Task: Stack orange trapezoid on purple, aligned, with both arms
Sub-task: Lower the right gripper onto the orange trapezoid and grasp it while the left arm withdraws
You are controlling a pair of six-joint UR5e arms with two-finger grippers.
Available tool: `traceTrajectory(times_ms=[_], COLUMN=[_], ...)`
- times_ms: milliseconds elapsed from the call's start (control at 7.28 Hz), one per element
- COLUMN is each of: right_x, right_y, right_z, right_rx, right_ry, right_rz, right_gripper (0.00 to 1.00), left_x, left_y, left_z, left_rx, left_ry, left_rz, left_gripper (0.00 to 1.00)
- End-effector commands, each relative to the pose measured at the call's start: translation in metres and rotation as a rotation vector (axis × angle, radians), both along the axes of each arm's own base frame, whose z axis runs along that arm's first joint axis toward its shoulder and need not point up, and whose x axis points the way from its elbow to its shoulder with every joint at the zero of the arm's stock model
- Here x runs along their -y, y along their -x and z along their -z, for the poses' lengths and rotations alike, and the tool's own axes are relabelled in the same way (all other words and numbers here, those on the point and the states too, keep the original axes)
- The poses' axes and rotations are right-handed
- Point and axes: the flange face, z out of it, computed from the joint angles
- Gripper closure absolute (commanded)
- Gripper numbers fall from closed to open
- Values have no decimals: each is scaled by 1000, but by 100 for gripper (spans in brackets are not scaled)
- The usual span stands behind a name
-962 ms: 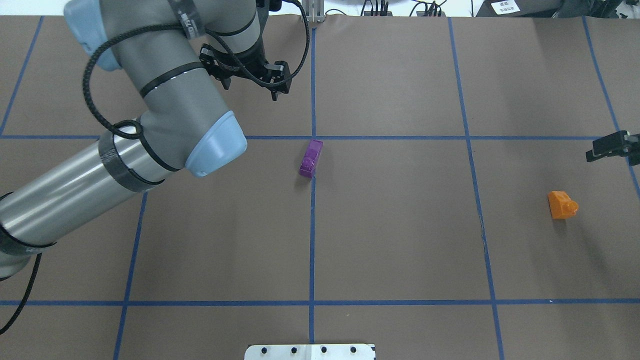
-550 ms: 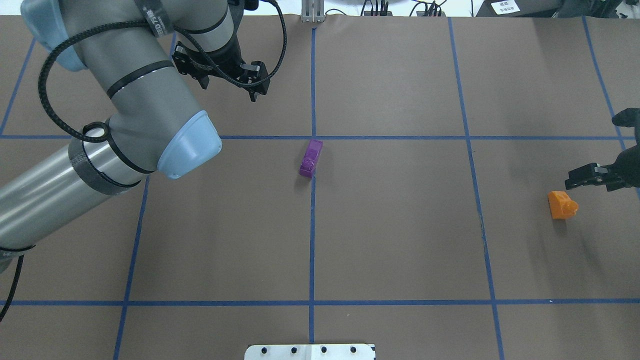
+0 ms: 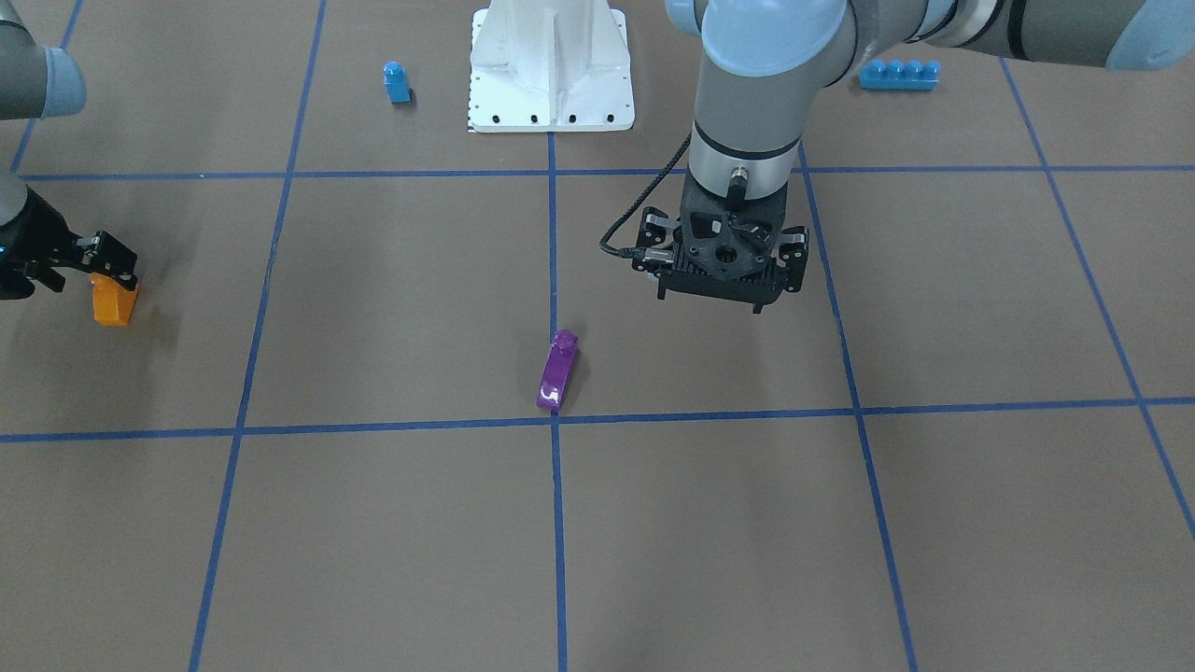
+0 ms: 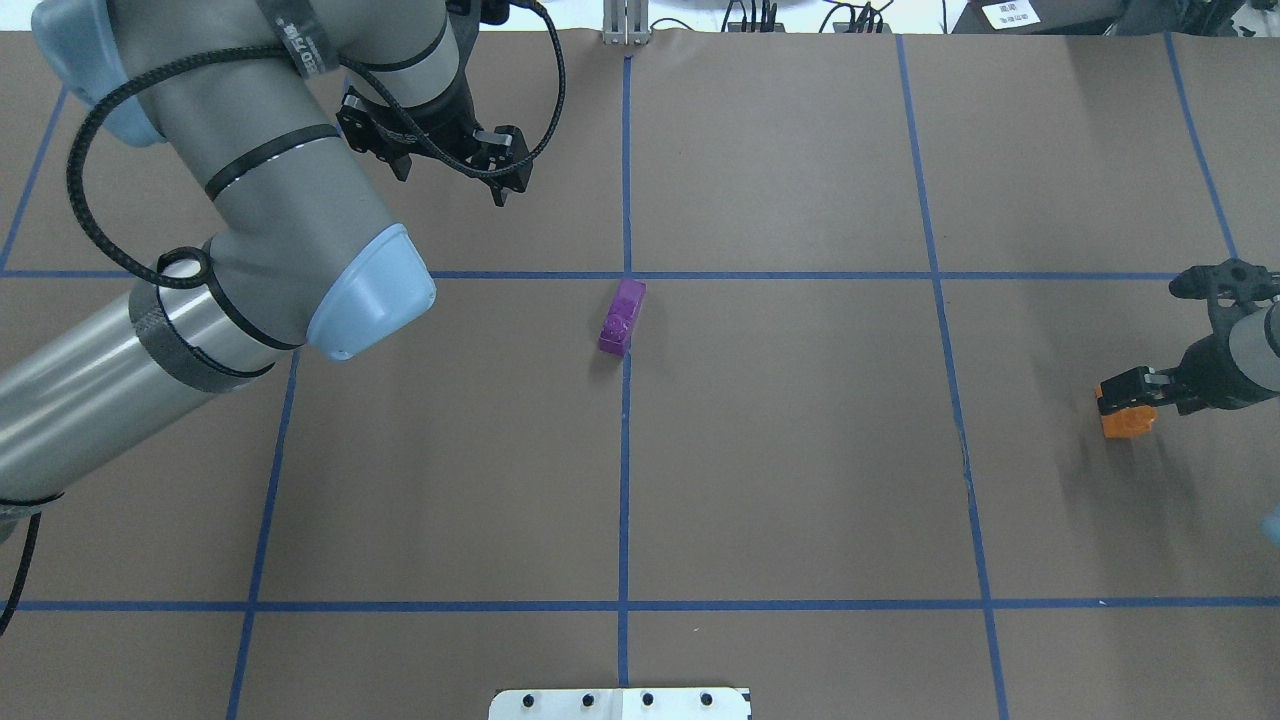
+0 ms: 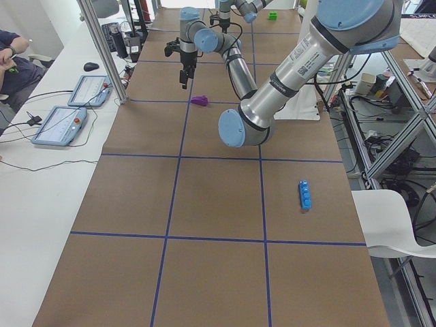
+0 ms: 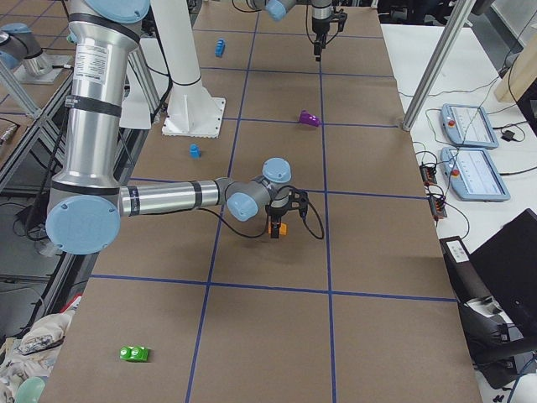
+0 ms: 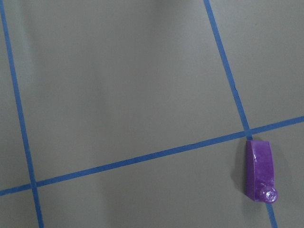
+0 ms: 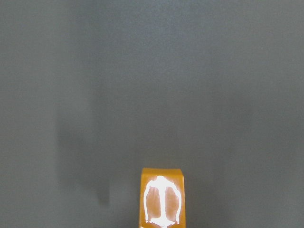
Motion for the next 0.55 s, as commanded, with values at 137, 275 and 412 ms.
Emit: traceTrajectory(times_ms=[137, 275, 412], right_x=[6, 6, 6], right_y=[12, 12, 11], right_z=[-2, -2, -1], right_rx=[5, 2, 2], right_ry=[12, 12, 12], right_rz=[14, 12, 11], right_gripper=[91, 100, 100], left_x=[-1, -1, -1], left_y=[1, 1, 1], left_z=[-6, -7, -7], left_rx=[4, 5, 6], left_ry=[5, 6, 7], left_rz=[0, 0, 0], left_gripper=[0, 0, 0])
